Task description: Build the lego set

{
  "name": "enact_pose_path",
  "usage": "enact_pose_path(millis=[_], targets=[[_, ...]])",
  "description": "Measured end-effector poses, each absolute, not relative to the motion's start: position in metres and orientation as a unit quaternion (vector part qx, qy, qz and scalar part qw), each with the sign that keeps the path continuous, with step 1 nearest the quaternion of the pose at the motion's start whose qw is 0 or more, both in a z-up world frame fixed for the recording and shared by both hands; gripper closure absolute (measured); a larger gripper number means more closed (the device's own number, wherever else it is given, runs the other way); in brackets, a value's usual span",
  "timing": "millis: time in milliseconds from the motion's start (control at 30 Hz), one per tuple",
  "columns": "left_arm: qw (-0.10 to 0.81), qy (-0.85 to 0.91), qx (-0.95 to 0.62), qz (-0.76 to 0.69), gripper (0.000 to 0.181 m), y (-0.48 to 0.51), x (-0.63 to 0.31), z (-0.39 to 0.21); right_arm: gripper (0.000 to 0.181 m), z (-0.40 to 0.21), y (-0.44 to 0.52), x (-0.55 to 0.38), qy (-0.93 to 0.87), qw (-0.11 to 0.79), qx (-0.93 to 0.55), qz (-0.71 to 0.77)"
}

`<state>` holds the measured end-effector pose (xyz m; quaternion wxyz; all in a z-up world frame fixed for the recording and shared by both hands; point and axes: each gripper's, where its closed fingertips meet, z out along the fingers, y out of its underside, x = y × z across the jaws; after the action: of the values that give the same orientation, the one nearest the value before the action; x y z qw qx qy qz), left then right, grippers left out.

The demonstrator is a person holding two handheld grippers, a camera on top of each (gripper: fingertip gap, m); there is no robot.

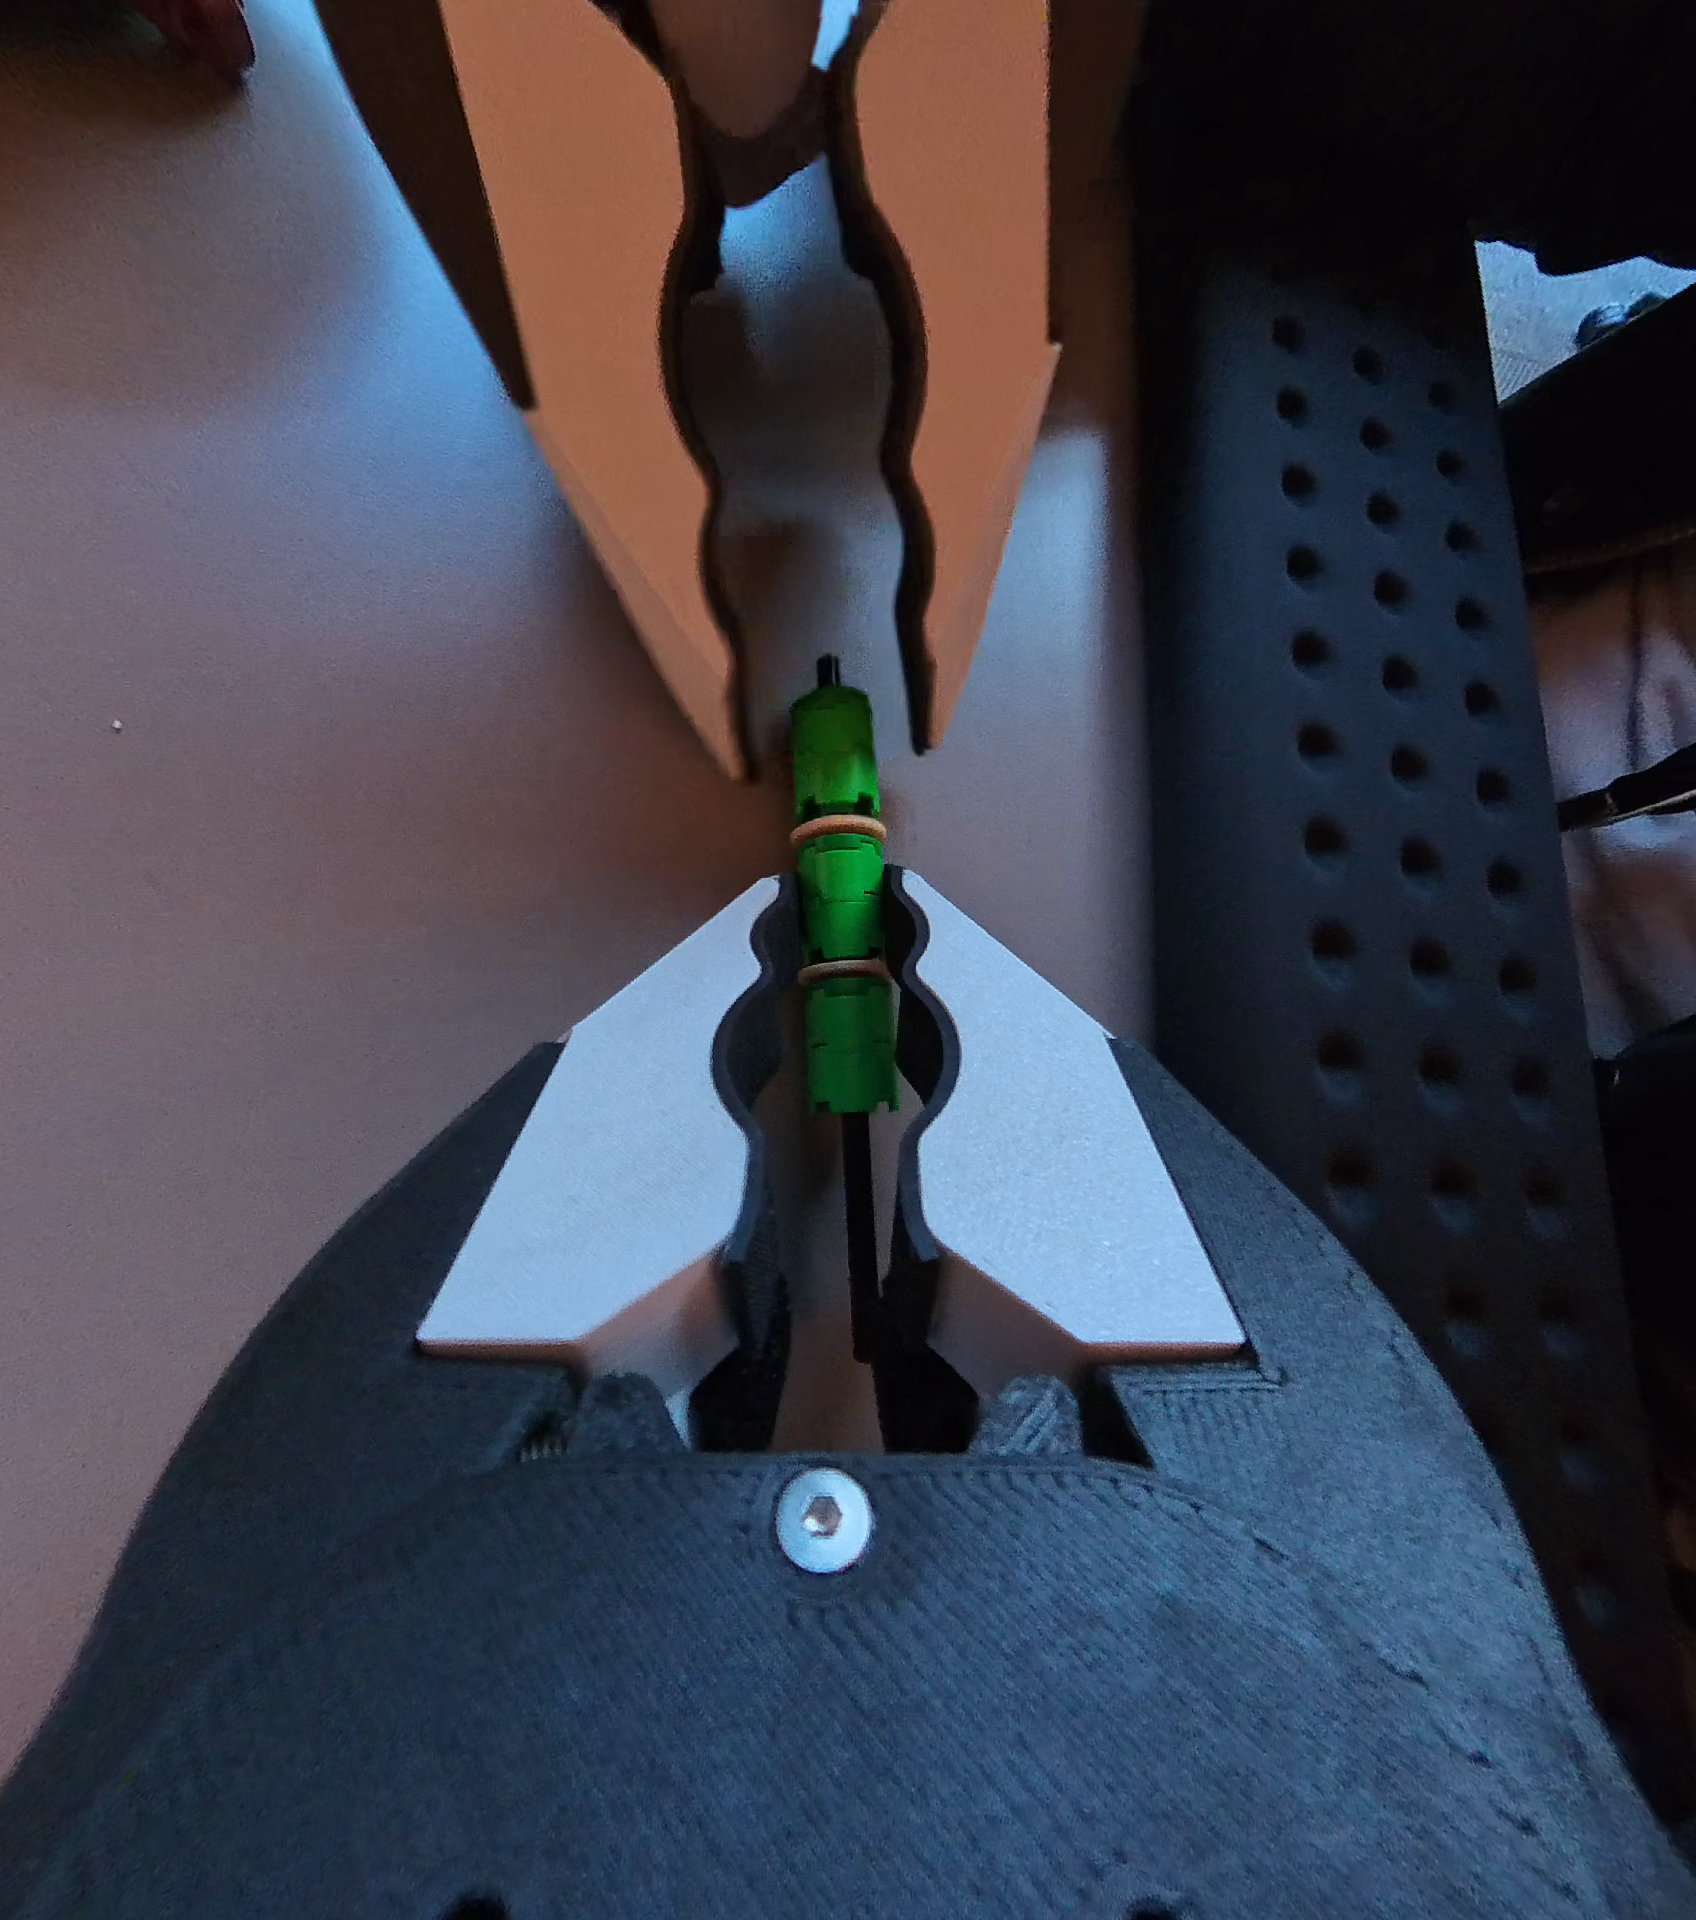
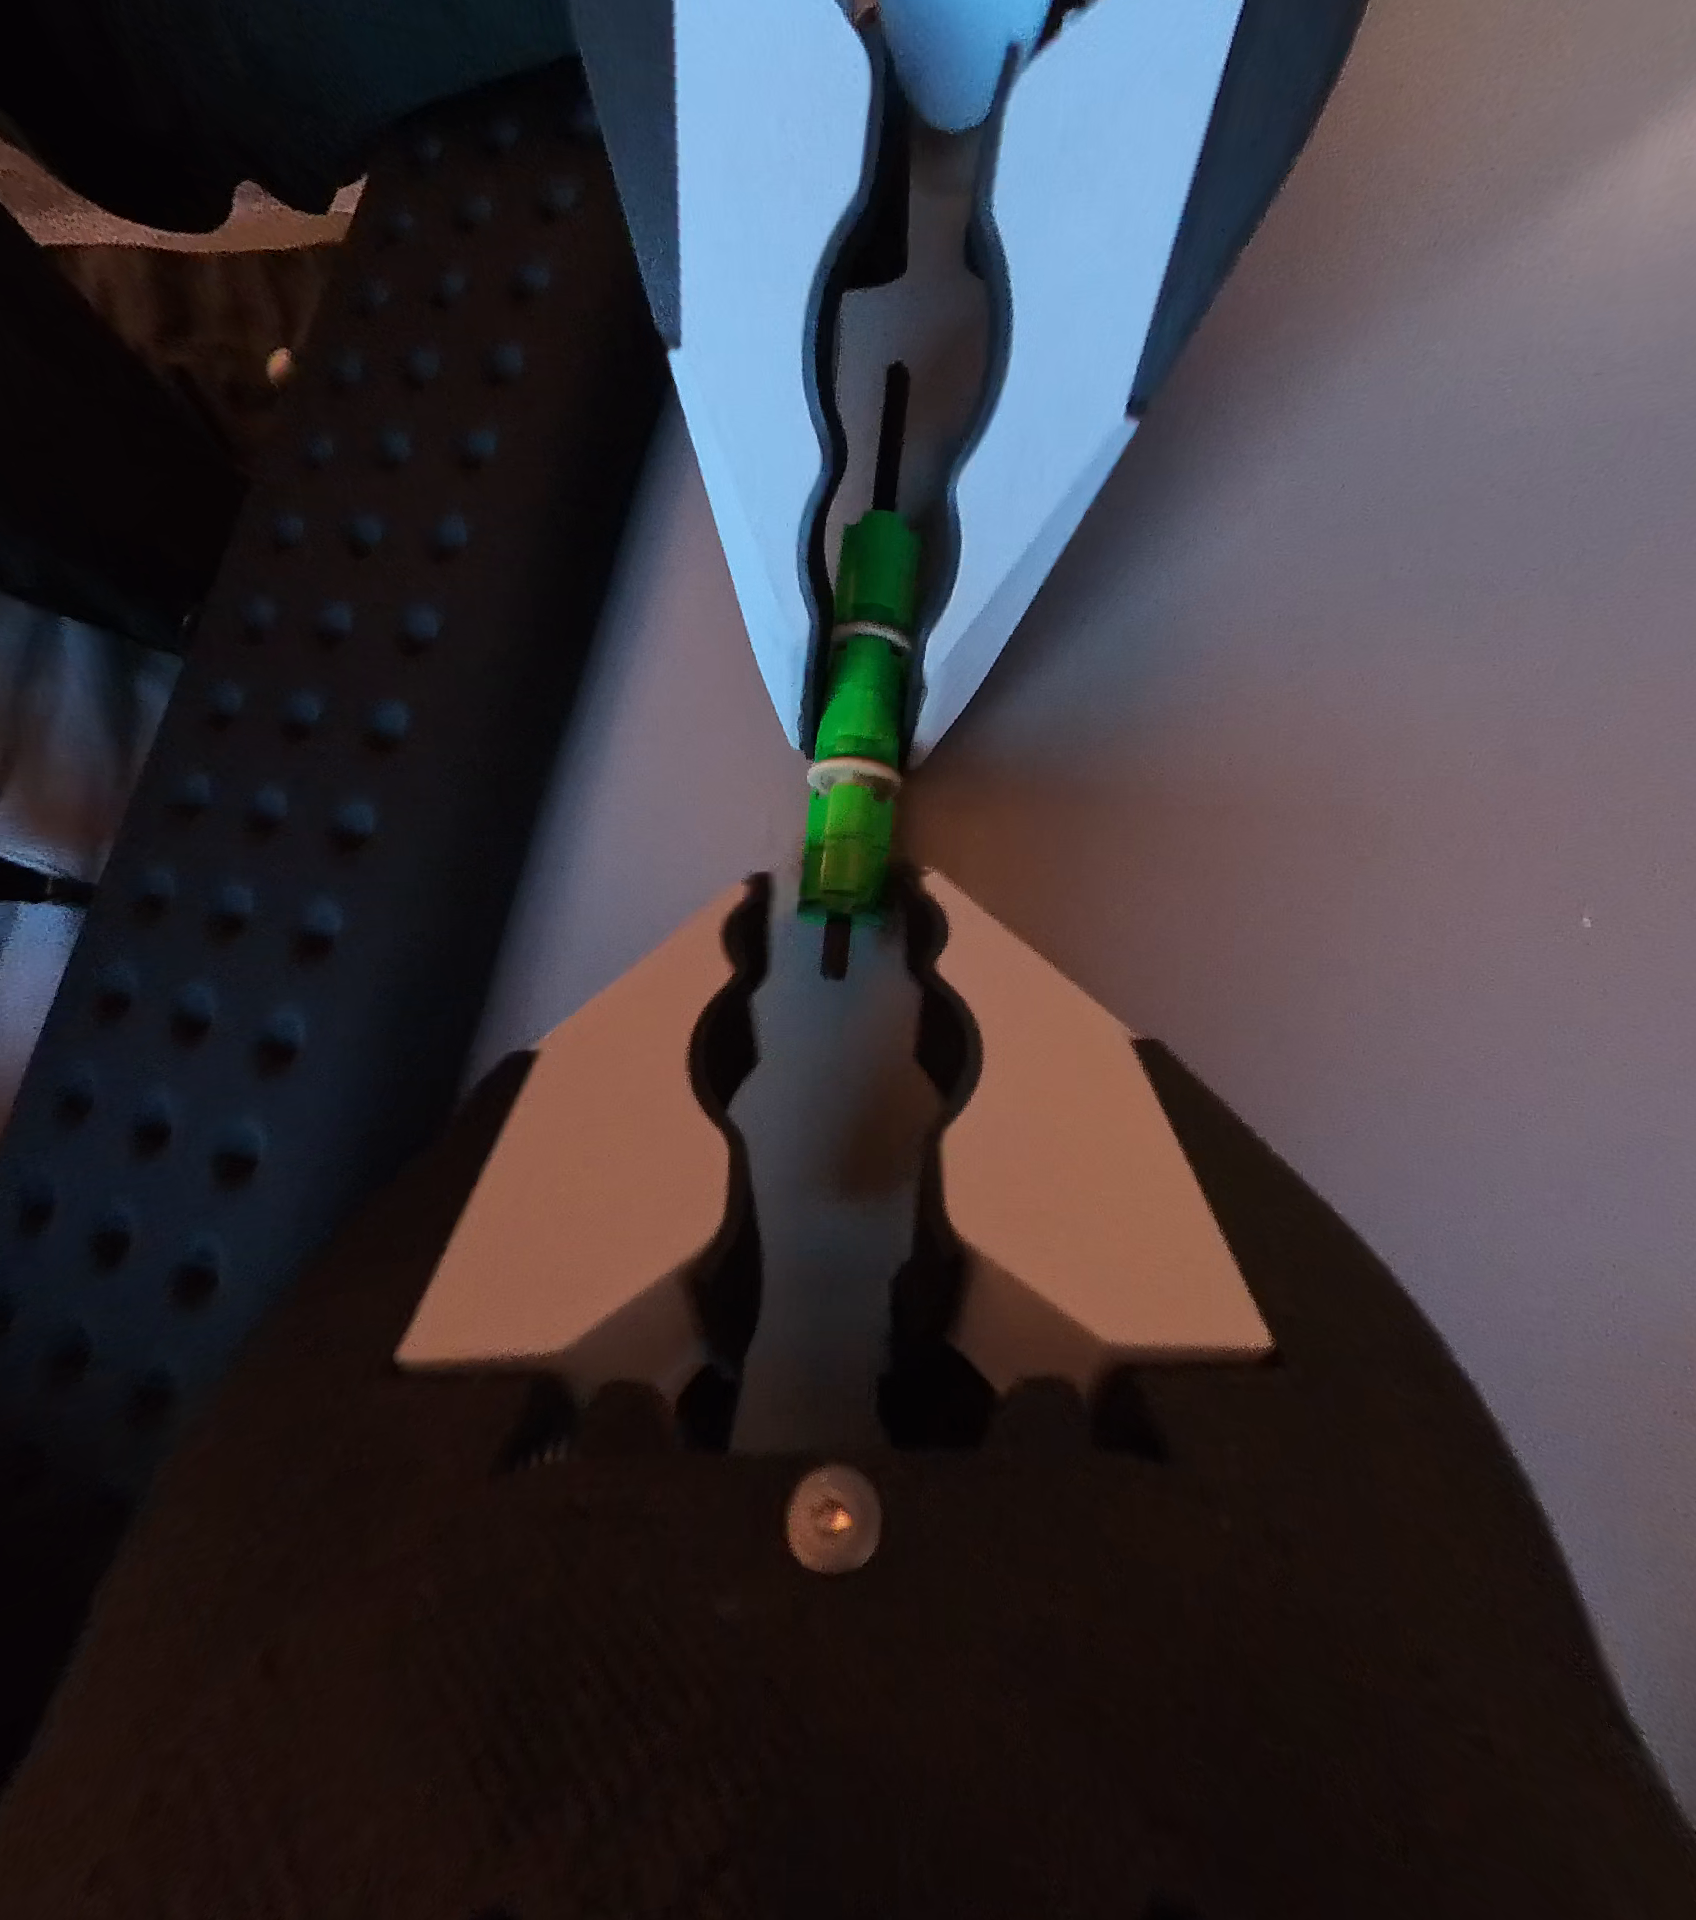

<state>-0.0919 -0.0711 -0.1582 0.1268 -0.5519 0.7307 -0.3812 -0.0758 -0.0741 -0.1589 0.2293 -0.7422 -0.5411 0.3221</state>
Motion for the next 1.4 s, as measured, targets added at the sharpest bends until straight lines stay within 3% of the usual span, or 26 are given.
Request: enact_pose_path(millis=[67,267,1400], targets=[[0.129,0.733,-0.552,-0.376,0.166,-0.071,-0.091,-0.158,0.146,-0.158,-0.068,-0.079,-0.54,0.241,-0.748,0.302],[0.132,0.733,-0.554,-0.371,0.166,-0.07,-0.09,-0.158,0.165,-0.161,-0.067,-0.088,-0.554,0.239,-0.746,0.283],[0.131,0.712,-0.572,-0.385,0.165,-0.066,-0.098,-0.157,0.163,-0.162,-0.067,-0.084,-0.532,0.259,-0.741,0.318]])
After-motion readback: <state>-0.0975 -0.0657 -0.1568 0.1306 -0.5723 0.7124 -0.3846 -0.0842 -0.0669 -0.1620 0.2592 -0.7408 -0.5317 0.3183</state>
